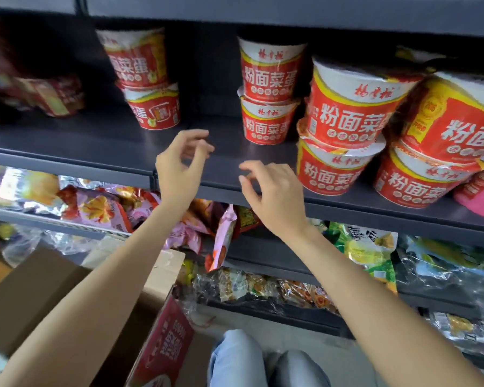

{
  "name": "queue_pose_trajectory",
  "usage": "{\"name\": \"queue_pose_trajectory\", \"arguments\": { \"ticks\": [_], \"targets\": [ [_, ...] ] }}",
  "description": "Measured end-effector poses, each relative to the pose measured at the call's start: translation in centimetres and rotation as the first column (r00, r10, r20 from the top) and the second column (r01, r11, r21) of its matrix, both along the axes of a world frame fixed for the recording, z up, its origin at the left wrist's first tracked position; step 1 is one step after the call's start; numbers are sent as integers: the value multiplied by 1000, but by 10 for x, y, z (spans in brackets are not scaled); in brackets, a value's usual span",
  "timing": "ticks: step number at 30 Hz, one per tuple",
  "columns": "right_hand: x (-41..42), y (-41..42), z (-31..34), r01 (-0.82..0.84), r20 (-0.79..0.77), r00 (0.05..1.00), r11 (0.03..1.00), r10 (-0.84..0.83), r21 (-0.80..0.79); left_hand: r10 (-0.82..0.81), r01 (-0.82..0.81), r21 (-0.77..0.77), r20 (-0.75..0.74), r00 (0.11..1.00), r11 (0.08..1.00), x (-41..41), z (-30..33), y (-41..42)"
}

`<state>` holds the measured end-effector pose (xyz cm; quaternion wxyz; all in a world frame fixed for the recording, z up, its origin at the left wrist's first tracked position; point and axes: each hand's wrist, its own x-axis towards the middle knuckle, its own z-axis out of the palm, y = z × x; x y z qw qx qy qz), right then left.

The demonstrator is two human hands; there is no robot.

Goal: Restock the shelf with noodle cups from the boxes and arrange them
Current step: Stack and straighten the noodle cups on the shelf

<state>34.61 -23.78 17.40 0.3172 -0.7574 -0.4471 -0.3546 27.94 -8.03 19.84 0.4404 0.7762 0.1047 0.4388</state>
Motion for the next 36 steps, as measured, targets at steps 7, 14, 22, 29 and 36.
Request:
{"name": "queue_pose_trajectory", "arguments": {
  "ticks": [7,14,22,29,36],
  "targets": [
    [44,153,6,-172,-423,898,982,124,-78,143,-165,-44,-311,940,985,-2,-33,154],
    [101,261,6,-238,-676,708,970,204,44,86,-176,-219,-367,926,960,63,-32,246],
    [139,298,9,-192,-671,710,975,215,109,-150,23,-437,-258,954,899,118,-13,259],
    [124,244,13,-184,-714,657,970,242,159,-60,-42,-385,-249,967,922,82,-15,211],
    [77,140,25,-105,-678,708,979,197,175,-171,94,-234,-336,926,968,43,2,126]
  ]
}}
